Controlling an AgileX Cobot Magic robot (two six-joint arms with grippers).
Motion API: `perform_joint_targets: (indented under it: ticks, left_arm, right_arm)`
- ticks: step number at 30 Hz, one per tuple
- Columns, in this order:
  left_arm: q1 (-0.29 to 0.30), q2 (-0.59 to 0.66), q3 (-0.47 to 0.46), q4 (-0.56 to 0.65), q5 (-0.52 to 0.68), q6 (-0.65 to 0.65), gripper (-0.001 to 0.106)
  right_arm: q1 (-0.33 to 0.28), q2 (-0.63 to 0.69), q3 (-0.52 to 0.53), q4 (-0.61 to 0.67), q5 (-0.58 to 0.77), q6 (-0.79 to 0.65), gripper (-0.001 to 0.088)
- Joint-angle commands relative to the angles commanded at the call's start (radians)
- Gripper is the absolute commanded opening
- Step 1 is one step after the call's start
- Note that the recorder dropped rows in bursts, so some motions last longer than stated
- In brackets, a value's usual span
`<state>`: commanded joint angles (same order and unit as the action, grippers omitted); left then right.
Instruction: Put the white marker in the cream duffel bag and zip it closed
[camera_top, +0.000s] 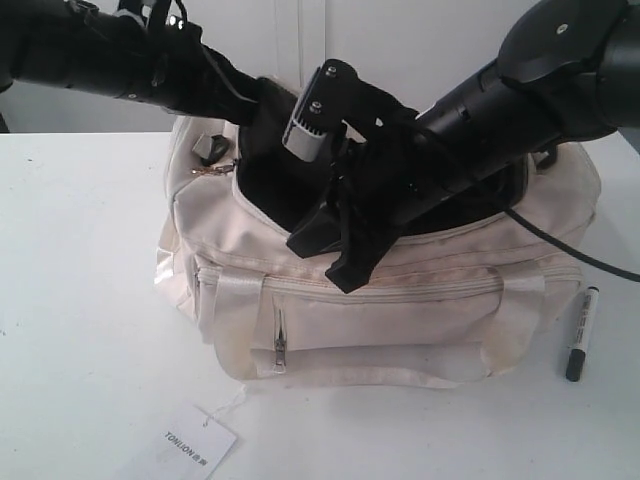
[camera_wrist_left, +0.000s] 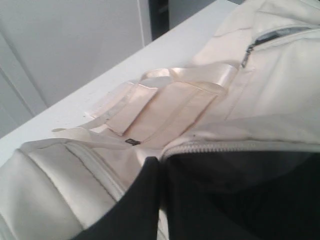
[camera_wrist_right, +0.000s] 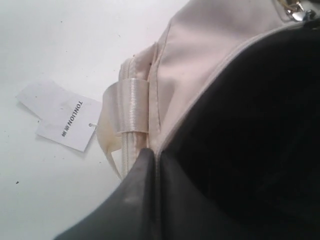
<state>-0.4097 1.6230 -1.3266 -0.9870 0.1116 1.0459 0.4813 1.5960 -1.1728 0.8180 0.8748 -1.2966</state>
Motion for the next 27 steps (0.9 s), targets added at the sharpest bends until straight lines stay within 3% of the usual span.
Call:
perform_joint_targets:
  ticks: [12, 17, 27]
  left_arm:
    - [0.000, 0.077, -0.022, 0.000, -0.210, -0.011, 0.000]
    - [0.000, 0.135, -0.096, 0.000, -0.226, -0.086, 0.000]
    - [0.000, 0.223, -0.182, 0.000, -0.262, -0.089, 0.000]
  right_arm:
    - [0.000, 0.000, 0.000, 0.000, 0.020, -0.007, 0.0000]
    - [0.000, 0.000, 0.000, -0.002, 0.041, -0.008, 0.0000]
    - [0.000, 0.000, 0.000, -0.004, 0.074, -0.013, 0.0000]
